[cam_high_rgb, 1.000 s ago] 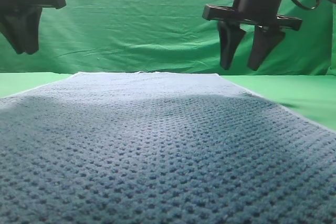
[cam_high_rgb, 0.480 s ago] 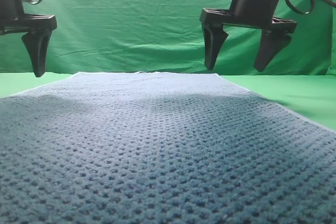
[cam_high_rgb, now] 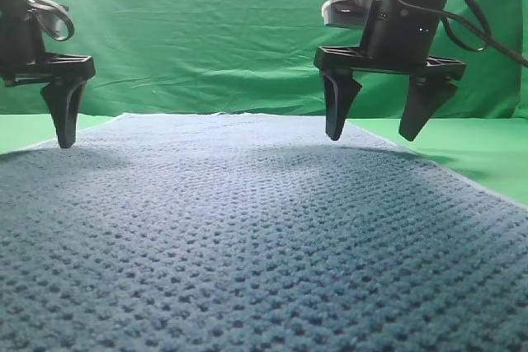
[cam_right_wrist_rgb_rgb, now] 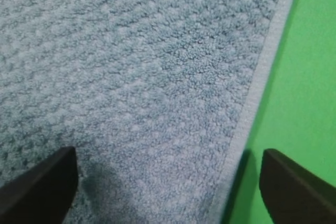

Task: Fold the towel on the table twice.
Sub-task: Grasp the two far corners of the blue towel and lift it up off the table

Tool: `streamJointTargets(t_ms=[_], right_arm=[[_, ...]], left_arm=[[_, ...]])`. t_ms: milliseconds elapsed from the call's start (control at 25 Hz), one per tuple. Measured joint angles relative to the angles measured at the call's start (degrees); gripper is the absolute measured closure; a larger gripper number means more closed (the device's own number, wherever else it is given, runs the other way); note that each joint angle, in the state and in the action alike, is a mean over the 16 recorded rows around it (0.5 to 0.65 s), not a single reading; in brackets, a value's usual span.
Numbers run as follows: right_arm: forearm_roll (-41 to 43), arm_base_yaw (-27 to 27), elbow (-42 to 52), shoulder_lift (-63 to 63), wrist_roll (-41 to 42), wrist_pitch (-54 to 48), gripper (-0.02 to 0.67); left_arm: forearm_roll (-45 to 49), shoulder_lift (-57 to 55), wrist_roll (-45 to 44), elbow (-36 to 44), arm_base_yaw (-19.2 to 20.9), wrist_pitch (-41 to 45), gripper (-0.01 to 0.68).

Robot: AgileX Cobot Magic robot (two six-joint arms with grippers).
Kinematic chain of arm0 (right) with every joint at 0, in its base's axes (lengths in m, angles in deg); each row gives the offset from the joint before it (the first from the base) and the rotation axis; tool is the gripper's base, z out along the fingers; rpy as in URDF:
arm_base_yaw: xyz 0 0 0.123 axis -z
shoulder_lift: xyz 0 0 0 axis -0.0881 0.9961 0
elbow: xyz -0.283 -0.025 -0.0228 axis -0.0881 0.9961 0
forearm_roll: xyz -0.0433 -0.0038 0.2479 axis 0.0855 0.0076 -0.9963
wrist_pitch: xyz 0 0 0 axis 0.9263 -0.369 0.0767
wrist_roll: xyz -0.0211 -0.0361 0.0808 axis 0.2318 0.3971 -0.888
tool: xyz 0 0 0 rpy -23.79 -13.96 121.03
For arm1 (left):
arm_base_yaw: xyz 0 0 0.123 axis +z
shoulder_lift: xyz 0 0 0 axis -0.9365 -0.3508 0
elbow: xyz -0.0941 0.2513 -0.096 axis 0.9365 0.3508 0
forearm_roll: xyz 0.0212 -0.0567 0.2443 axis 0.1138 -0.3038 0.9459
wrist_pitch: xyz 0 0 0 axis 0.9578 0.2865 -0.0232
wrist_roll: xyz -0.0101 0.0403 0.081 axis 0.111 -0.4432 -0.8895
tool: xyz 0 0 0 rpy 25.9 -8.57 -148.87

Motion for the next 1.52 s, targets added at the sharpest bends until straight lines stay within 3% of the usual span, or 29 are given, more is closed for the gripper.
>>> streamJointTargets(t_ms=[280, 440, 600, 920, 1080, 1240, 1520], right_arm=[[0.28, 0.00, -0.23, 0.72, 0.05, -0.59, 0.009], [0.44, 0.00, -0.39, 1.05, 0.08, -1.08, 0.060], [0.51, 0.00, -0.49, 1.14, 0.08, -1.62, 0.172], [-0.25, 0.00, -0.70, 1.20, -0.16, -2.77, 0.469], [-0.17, 0.00, -1.13, 0.90, -0.65, -3.52, 0.586], [0.74, 0.00, -2.19, -0.35, -1.43, -4.21, 0.642], [4.08, 0.00, -6.32, -4.64, -3.00, -4.53, 0.649]], left_arm=[[-0.61, -0.89, -0.96, -0.10, 0.00, -0.71, 0.036], [-2.67, -1.12, -3.44, -0.23, 0.02, -0.97, 0.079], [-5.85, -1.49, -6.95, -0.54, 0.08, -0.90, 0.180], [-12.09, -2.48, -13.56, -1.90, 0.30, 0.47, 0.486], [-13.35, -3.09, -14.81, -3.68, 0.39, 2.79, 0.603], [-13.42, -3.07, -14.92, -6.64, 0.44, 6.18, 0.661], [-13.28, -0.76, -14.86, -15.50, 0.44, 12.02, 0.673]])
